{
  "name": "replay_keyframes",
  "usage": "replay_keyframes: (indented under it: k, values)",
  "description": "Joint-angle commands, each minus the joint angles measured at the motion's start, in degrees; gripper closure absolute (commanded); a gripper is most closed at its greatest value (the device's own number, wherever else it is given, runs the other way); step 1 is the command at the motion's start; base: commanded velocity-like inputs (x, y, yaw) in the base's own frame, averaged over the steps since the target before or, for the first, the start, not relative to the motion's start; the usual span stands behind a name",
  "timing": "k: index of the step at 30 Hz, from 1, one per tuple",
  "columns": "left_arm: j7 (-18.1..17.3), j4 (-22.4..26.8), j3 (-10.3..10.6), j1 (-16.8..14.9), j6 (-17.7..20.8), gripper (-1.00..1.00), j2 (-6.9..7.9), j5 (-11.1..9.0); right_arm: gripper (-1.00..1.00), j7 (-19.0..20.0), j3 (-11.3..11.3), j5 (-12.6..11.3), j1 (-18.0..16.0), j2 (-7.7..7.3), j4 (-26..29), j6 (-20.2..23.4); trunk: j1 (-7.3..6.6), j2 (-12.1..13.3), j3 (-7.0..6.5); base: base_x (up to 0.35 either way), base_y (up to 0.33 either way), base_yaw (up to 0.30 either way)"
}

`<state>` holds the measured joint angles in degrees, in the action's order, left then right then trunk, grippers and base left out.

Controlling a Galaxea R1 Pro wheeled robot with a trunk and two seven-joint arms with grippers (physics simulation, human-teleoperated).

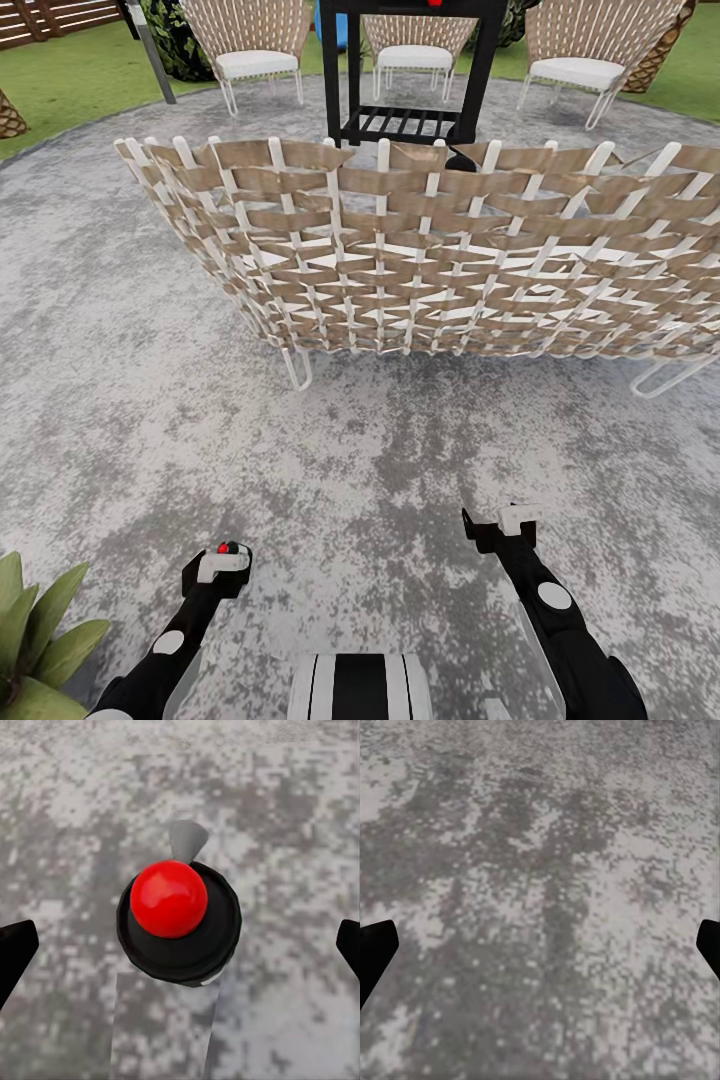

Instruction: Pick up the pesticide atomizer in the garden and spray insectifuge to fully cover both potted plants in the garden.

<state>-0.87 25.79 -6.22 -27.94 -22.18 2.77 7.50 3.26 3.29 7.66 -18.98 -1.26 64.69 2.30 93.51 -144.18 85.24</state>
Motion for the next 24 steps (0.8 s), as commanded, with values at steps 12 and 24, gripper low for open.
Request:
replay_keyframes:
  k: [12, 24]
  values:
    - [-0.09, -0.04, -0.41, -0.01, -0.23, -1.00, 0.04, 0.59, -1.00, 0.34, 0.14, 0.60, -0.01, 0.03, 0.00, 0.25, 0.02, -0.03, 0.25, 0.000, 0.000, 0.000]
    - [-0.09, -0.04, -0.44, -0.01, -0.23, -1.00, 0.04, 0.59, -1.00, 0.34, 0.14, 0.60, -0.01, 0.03, 0.00, 0.25, 0.12, -0.08, 1.14, 0.000, 0.000, 0.000]
